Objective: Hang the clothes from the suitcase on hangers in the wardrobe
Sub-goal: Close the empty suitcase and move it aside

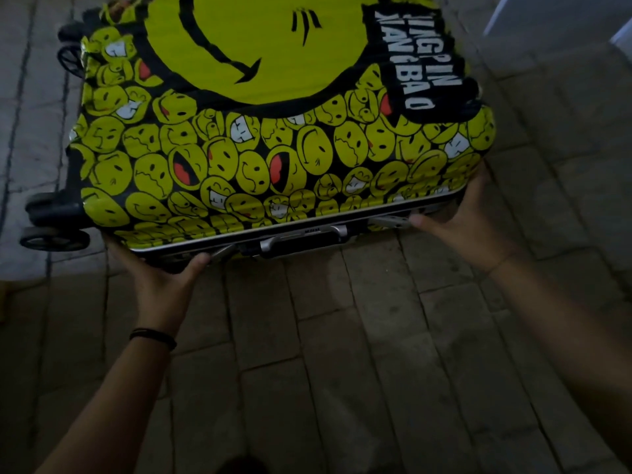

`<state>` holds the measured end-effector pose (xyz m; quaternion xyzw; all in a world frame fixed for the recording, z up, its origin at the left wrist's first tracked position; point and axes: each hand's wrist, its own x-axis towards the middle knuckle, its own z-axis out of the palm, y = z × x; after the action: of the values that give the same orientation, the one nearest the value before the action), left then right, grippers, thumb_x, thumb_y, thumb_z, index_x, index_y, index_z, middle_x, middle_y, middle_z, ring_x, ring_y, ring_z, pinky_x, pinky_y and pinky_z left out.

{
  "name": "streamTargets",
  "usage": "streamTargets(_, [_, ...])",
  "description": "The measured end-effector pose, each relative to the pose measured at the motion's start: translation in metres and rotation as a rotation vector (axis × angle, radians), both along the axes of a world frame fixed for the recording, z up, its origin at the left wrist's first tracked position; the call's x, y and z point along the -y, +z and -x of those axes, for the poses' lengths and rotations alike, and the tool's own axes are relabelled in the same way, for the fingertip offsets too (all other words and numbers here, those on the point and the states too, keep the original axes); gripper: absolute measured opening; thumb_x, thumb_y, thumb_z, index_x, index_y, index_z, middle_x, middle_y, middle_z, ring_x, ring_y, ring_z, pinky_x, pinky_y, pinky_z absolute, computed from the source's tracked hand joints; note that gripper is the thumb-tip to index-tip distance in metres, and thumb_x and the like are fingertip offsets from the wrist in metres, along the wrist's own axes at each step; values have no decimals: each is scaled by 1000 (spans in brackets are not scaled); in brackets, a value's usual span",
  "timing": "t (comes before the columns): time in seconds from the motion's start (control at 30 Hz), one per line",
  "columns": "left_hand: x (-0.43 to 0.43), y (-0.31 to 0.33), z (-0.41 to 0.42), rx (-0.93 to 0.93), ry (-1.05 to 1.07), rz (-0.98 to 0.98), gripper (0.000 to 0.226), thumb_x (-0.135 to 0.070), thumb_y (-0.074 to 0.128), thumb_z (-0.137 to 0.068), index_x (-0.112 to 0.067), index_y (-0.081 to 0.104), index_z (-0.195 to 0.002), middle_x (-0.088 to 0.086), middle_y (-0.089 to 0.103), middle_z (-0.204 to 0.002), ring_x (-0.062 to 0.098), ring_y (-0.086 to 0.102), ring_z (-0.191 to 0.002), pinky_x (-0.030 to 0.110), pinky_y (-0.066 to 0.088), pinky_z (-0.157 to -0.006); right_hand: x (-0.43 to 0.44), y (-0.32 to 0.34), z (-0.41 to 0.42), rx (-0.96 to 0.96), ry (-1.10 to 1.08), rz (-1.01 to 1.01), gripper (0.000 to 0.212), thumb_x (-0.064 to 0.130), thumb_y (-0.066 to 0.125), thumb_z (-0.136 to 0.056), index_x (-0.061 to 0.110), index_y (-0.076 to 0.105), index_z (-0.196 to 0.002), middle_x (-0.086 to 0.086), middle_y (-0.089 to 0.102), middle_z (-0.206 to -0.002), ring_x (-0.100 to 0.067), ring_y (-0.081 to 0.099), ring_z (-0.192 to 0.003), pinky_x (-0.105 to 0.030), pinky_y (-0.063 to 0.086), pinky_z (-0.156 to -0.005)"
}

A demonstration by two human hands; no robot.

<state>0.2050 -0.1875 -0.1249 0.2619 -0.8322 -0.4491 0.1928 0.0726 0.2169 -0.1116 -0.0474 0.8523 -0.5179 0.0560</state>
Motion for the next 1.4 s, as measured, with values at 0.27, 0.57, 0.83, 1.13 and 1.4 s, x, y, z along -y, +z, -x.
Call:
streamTargets(0.27, [3,-5,-3,-4,-30,48,140,-66,74,-56,0,-10,-147,10,-4,-156,7,3,-144,7,3,-113,11,-14,-3,-71,-85,-156,143,75,73,-49,27,-18,-147,27,-3,-150,-8,7,-145,-51,19,-117])
streamTargets(0.57, [4,-10,0,-54,29,97,133,-59,76,-59,3,-2,-146,19,6,-155,20,13,-145,18,9,-117,16,-28,-1,-145,-232,-19,131,66,77,-52,16,4,-149,38,10,-137,16,17,-131,-5,17,-108])
streamTargets(0.83, [6,-13,3,-42,56,104,131,-52,83,-56,0,3,-146,20,13,-155,23,20,-144,32,14,-120,16,-35,2,-215,-282,18,125,67,78,-52,20,11,-146,18,24,-144,5,24,-137,-20,23,-113])
streamTargets(1.13, [0,-7,5,-102,101,45,129,-50,81,-52,-5,7,-147,5,18,-151,12,22,-141,29,21,-118,23,-28,-1,-242,-263,53,107,70,72,-57,42,5,-136,28,15,-142,12,19,-136,-13,19,-112])
streamTargets(1.4, [-3,-3,7,-77,110,141,124,-40,81,-57,1,6,-147,12,15,-154,11,18,-142,19,15,-117,24,-19,-4,-154,-211,26,116,73,69,-56,33,2,-142,21,18,-145,4,21,-137,-4,18,-107])
